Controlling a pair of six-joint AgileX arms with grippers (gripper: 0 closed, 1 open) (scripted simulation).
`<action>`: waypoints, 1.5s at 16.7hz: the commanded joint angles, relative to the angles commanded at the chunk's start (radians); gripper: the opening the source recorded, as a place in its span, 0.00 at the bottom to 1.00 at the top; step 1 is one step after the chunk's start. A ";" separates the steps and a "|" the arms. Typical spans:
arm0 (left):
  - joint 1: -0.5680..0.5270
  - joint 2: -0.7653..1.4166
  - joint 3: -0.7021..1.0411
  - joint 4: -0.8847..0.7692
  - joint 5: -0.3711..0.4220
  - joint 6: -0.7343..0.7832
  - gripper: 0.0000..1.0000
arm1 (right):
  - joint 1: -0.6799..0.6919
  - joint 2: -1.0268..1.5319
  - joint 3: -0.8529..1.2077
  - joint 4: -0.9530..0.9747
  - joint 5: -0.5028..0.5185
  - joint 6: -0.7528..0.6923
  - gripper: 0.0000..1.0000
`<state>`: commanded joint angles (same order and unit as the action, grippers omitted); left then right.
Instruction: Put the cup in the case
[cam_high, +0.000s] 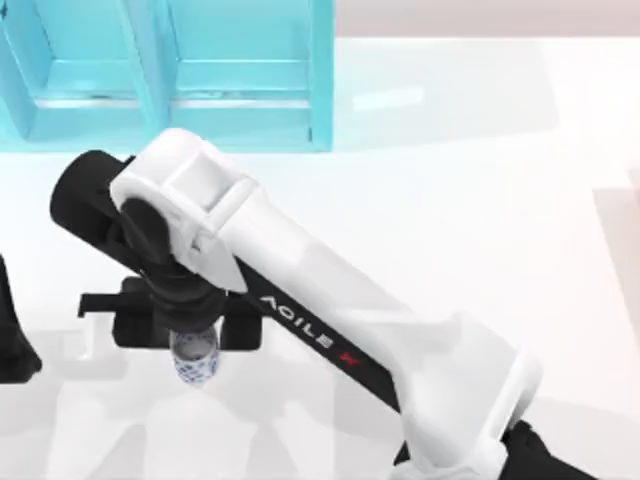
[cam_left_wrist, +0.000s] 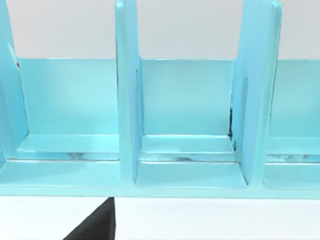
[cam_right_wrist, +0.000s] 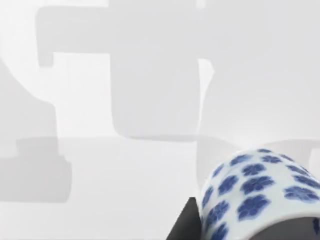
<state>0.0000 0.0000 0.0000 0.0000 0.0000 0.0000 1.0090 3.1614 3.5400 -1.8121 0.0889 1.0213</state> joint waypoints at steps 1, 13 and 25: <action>0.000 0.000 0.000 0.000 0.000 0.000 1.00 | -0.003 -0.003 -0.005 0.001 0.002 -0.010 0.00; 0.000 0.000 0.000 0.000 0.000 0.000 1.00 | -0.448 -0.488 -0.613 0.203 0.015 -0.666 0.00; 0.000 0.000 0.000 0.000 0.000 0.000 1.00 | -1.230 -1.187 -1.565 0.456 -0.120 -1.325 0.00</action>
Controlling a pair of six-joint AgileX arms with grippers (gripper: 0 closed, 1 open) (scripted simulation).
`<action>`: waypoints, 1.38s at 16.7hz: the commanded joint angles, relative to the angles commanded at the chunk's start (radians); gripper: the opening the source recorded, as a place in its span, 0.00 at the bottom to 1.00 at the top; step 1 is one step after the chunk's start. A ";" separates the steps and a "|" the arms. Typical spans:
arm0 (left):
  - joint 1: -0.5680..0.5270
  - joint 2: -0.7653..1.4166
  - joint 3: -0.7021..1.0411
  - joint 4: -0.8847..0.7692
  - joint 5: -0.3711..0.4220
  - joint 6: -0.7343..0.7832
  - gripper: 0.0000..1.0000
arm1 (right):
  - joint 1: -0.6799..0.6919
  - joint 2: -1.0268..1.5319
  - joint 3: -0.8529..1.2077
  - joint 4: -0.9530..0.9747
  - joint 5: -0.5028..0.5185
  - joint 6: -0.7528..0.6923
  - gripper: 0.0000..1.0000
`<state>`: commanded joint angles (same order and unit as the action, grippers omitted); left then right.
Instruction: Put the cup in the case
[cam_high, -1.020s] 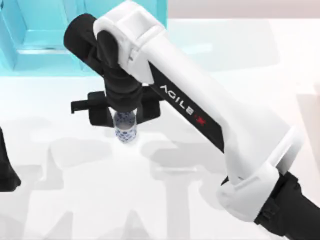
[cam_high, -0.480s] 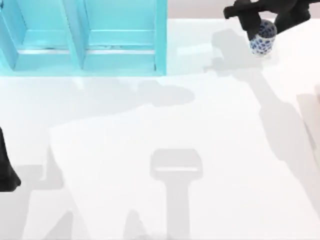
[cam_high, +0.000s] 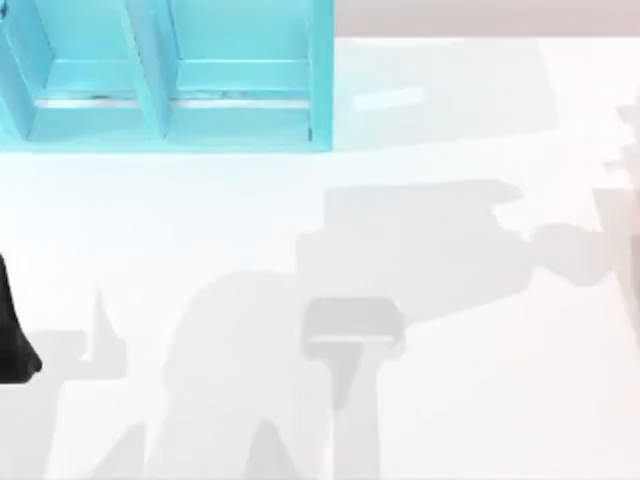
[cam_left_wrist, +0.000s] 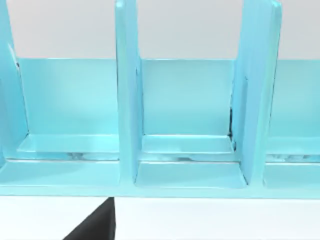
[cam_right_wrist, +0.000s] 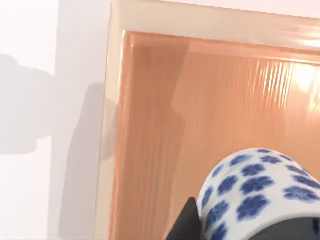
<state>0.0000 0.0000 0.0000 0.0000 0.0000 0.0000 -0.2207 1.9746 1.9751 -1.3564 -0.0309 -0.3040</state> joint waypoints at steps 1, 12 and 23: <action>0.000 0.000 0.000 0.000 0.000 0.000 1.00 | -0.052 -0.044 -0.068 0.013 -0.012 -0.037 0.00; 0.000 0.000 0.000 0.000 0.000 0.000 1.00 | -0.281 -0.240 -0.388 0.062 -0.072 -0.186 0.00; 0.000 0.000 0.000 0.000 0.000 0.000 1.00 | -0.266 -0.216 -0.607 0.306 -0.070 -0.171 0.00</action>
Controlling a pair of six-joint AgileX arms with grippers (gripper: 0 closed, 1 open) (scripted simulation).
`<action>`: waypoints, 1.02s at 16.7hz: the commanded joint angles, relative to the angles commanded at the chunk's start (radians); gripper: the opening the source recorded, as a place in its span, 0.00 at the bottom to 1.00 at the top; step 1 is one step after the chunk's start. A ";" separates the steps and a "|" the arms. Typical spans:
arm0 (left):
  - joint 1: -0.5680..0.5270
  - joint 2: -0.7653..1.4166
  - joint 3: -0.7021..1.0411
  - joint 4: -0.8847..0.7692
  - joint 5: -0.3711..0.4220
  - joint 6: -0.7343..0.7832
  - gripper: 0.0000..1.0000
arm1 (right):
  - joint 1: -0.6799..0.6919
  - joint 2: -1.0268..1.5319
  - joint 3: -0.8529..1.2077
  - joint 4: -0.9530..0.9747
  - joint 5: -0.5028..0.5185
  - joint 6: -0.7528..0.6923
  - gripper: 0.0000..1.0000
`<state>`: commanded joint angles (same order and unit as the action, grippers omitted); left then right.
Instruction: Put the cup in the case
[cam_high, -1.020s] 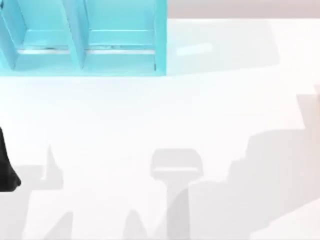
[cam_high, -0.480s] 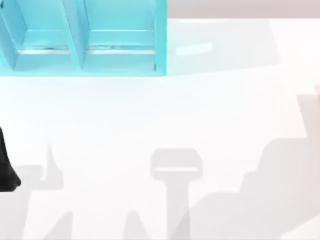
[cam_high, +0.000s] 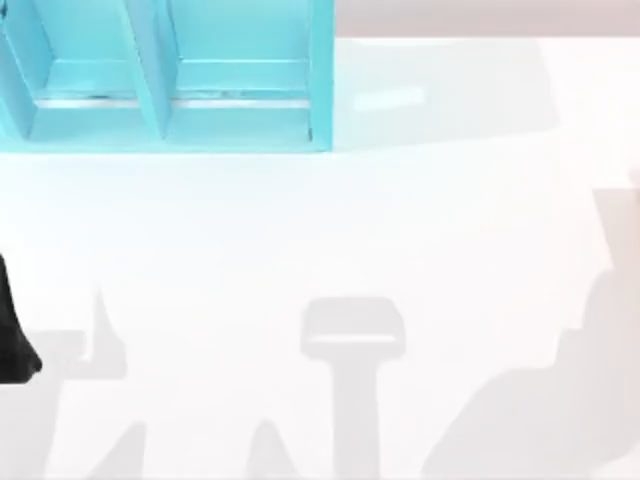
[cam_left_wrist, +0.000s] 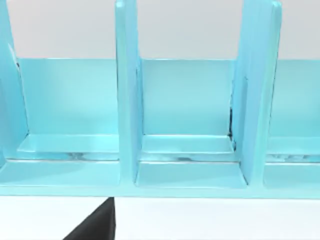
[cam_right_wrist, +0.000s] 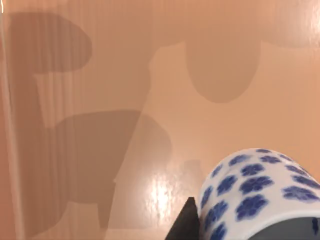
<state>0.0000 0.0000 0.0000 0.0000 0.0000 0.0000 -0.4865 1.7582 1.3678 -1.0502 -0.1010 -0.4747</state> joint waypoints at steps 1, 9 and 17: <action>0.000 0.000 0.000 0.000 0.000 0.000 1.00 | 0.001 0.001 -0.009 0.009 0.001 0.001 0.00; 0.000 0.000 0.000 0.000 0.000 0.000 1.00 | 0.001 0.001 -0.009 0.009 0.001 0.001 0.38; 0.000 0.000 0.000 0.000 0.000 0.000 1.00 | 0.001 0.001 -0.009 0.009 0.001 0.001 0.98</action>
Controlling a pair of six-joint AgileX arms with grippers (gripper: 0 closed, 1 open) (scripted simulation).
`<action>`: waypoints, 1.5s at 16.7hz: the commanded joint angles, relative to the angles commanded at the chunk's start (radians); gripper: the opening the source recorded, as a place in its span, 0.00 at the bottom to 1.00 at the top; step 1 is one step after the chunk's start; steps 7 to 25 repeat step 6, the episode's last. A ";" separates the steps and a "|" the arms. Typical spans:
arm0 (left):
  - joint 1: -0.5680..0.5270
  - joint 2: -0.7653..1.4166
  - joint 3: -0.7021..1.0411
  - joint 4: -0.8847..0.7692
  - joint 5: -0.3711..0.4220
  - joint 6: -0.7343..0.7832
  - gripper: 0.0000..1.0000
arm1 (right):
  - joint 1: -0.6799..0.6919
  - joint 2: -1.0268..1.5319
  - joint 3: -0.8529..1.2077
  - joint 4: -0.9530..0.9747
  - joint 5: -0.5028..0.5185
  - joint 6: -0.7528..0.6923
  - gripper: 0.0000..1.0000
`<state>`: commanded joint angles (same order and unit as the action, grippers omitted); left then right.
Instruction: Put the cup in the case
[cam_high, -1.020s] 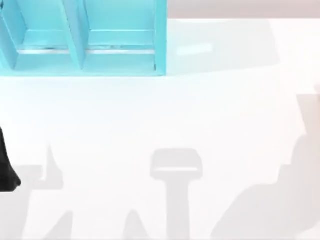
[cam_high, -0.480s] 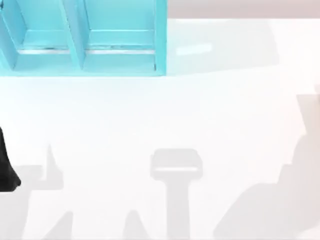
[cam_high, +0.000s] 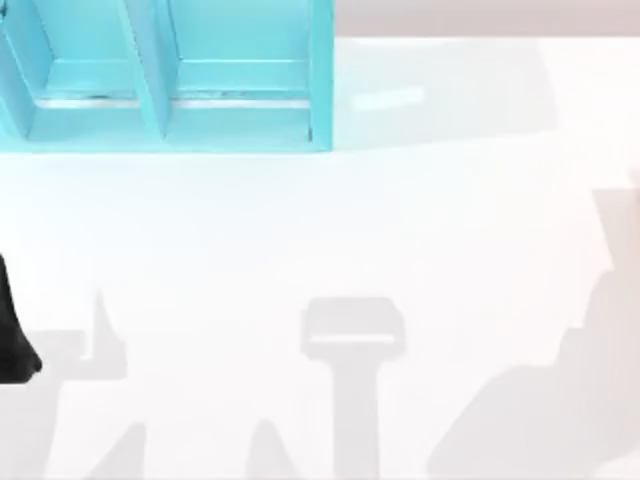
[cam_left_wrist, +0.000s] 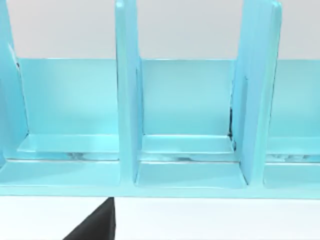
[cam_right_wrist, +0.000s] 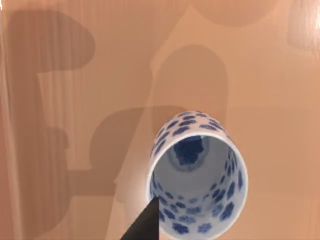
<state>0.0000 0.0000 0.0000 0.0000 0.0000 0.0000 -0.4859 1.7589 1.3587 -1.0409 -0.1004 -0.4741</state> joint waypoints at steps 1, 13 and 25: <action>0.000 0.000 0.000 0.000 0.000 0.000 1.00 | 0.000 0.000 0.000 0.000 0.000 0.000 1.00; 0.000 0.000 0.000 0.000 0.000 0.000 1.00 | 0.000 0.000 0.000 0.000 0.000 0.000 1.00; 0.000 0.000 0.000 0.000 0.000 0.000 1.00 | 0.000 0.000 0.000 0.000 0.000 0.000 1.00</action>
